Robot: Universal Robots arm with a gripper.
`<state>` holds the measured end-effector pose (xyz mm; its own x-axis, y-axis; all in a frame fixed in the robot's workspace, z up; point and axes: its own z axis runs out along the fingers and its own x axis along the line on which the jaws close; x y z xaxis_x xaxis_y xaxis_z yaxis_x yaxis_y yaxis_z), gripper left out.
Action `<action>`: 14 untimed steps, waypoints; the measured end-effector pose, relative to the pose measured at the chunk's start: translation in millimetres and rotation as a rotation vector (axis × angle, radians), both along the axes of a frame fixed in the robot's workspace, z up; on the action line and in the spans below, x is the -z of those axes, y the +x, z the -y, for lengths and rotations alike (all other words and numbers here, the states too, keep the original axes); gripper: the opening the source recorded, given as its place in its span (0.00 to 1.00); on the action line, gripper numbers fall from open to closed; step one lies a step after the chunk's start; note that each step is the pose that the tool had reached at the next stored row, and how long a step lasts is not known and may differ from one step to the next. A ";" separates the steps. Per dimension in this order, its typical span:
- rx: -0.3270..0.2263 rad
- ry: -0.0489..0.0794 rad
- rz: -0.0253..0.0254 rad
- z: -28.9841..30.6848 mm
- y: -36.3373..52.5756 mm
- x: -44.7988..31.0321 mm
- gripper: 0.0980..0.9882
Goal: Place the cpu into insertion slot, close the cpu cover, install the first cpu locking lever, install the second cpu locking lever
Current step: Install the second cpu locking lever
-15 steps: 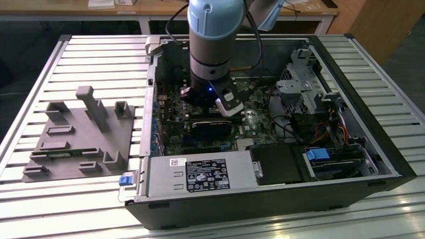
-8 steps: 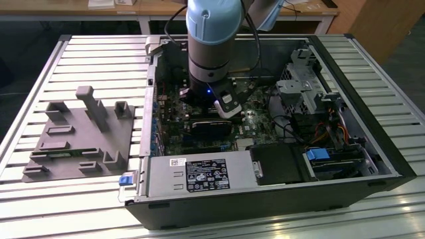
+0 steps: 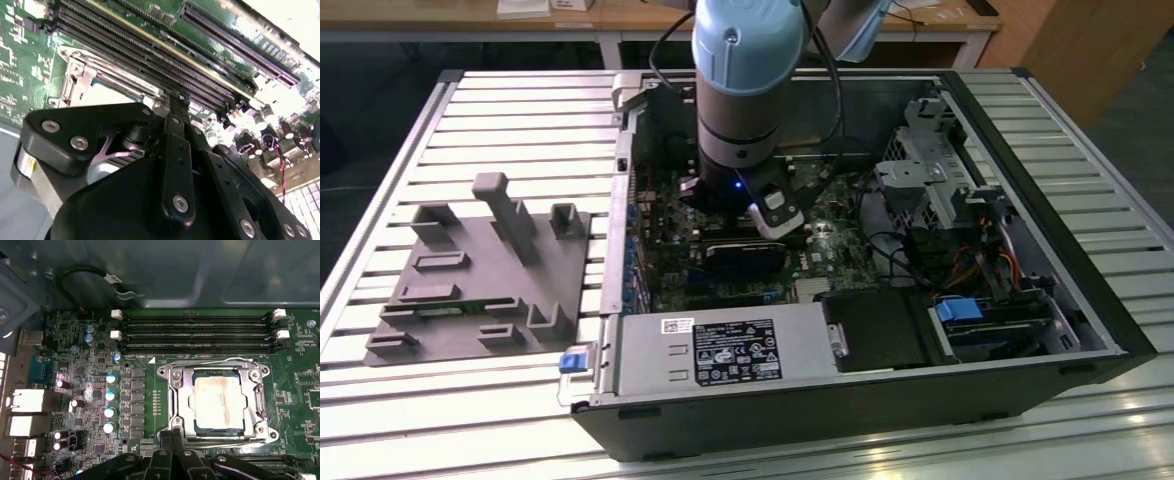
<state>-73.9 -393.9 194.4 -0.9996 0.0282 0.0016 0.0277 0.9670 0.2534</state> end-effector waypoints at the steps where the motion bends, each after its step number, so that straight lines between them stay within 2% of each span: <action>1: 0.000 0.003 0.0000 0.0 -0.1 0.3 0.01; 14: 0.000 0.016 -0.0001 0.0 -4.0 4.0 0.01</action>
<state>-77.9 -393.9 190.4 -0.9996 0.0282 0.0021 0.0277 0.9627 0.2691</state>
